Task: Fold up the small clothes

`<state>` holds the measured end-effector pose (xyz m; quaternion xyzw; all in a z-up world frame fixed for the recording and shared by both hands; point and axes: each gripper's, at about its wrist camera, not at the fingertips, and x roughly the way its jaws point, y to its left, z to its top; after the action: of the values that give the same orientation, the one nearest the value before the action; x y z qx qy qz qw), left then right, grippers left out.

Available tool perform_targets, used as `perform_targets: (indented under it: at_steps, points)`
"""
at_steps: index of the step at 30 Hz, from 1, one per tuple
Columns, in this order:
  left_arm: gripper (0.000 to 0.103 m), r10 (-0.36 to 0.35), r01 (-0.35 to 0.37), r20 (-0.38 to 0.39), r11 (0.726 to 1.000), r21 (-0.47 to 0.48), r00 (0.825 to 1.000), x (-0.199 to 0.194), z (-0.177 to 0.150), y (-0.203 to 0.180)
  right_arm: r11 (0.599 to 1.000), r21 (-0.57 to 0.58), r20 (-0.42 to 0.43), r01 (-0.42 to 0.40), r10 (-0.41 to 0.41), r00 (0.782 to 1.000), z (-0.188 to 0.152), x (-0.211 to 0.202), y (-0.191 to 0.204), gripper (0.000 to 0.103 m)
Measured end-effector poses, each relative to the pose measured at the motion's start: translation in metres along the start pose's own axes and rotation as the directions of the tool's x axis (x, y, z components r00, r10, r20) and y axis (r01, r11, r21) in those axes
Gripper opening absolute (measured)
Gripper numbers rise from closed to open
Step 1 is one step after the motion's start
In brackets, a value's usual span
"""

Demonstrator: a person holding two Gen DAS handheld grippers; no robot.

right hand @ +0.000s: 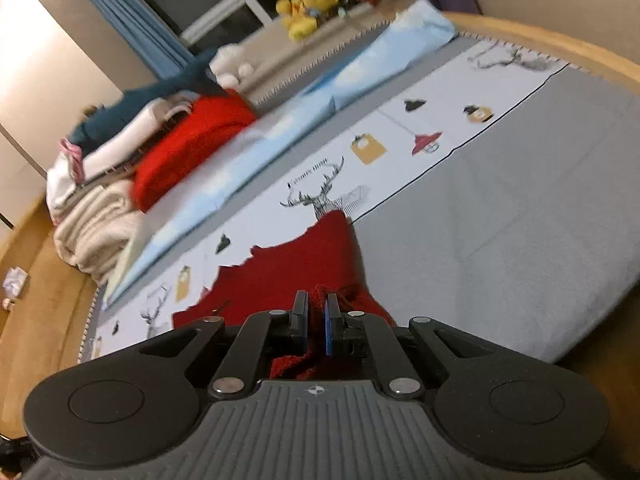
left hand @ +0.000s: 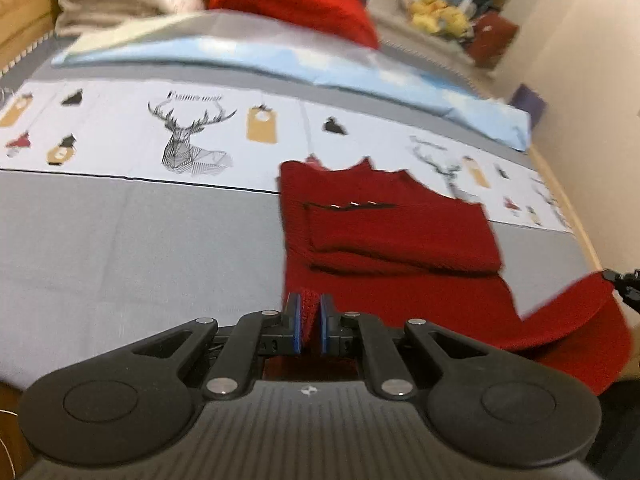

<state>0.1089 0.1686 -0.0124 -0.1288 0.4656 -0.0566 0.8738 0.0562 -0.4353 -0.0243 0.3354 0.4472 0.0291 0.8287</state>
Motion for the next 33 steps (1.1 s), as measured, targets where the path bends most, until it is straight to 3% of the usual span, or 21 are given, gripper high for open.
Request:
perform_targets:
  at_steps: [5,7,9,10,11,14,16,19,23,24,26,27,29,33]
  points:
    - [0.008,0.043,-0.047,-0.051,0.996,-0.079,0.998,0.087,0.063,0.037,0.997,0.035,-0.065,0.072,-0.07,0.995,0.044,0.103,-0.004,0.007]
    - [0.008,0.037,-0.043,-0.035,0.984,-0.171,0.999,0.109,0.072,0.056,0.997,0.021,-0.084,0.078,-0.076,0.994,0.053,0.142,-0.006,0.008]
    - [0.019,0.015,-0.023,-0.033,0.963,-0.267,0.999,0.122,0.069,0.072,0.99,0.03,-0.054,0.141,-0.139,0.989,0.053,0.163,-0.012,0.011]
    - [0.031,0.008,-0.025,-0.056,0.955,-0.295,0.998,0.127,0.068,0.075,0.985,0.04,-0.033,0.167,-0.166,0.986,0.049,0.168,-0.018,0.012]
    - [0.043,0.008,-0.027,-0.067,0.954,-0.298,0.998,0.131,0.067,0.075,0.984,0.05,-0.04,0.172,-0.17,0.985,0.045,0.172,-0.024,0.016]
    - [0.053,0.013,-0.039,-0.112,0.973,-0.229,0.994,0.149,0.059,0.072,0.987,0.08,-0.117,0.14,-0.131,0.984,0.036,0.187,-0.037,0.028]
    - [0.053,0.005,-0.045,-0.163,0.97,-0.239,0.987,0.166,0.049,0.076,0.992,0.034,-0.139,0.118,-0.112,0.984,0.026,0.195,-0.038,0.035]
    - [0.053,-0.025,-0.039,-0.23,0.961,-0.272,0.973,0.188,0.034,0.08,0.994,0.012,-0.195,0.112,-0.107,0.975,0.012,0.209,-0.04,0.039]
    - [0.05,-0.033,-0.041,-0.256,0.961,-0.275,0.966,0.202,0.027,0.078,0.994,-0.026,-0.232,0.107,-0.11,0.966,0.004,0.227,-0.032,0.043]
    - [0.046,-0.035,-0.044,-0.268,0.959,-0.282,0.963,0.204,0.025,0.078,0.993,-0.041,-0.239,0.109,-0.115,0.964,0.003,0.231,-0.03,0.043]
    - [0.014,-0.046,-0.032,-0.267,0.96,-0.28,0.963,0.205,0.024,0.076,0.99,-0.071,-0.235,0.12,-0.134,0.963,0.001,0.234,-0.027,0.039]
    - [0.013,-0.037,-0.032,-0.253,0.964,-0.263,0.967,0.203,0.025,0.074,0.99,-0.078,-0.233,0.118,-0.134,0.963,0.001,0.234,-0.026,0.035]
    - [0.011,-0.019,-0.03,-0.211,0.974,-0.227,0.977,0.191,0.03,0.069,0.988,-0.093,-0.22,0.123,-0.141,0.965,0.003,0.233,-0.025,0.01]
    - [0.01,-0.018,0.014,-0.028,0.987,-0.161,0.999,0.152,0.046,0.057,0.993,-0.054,-0.086,0.107,-0.111,0.99,0.017,0.206,-0.024,0.008]
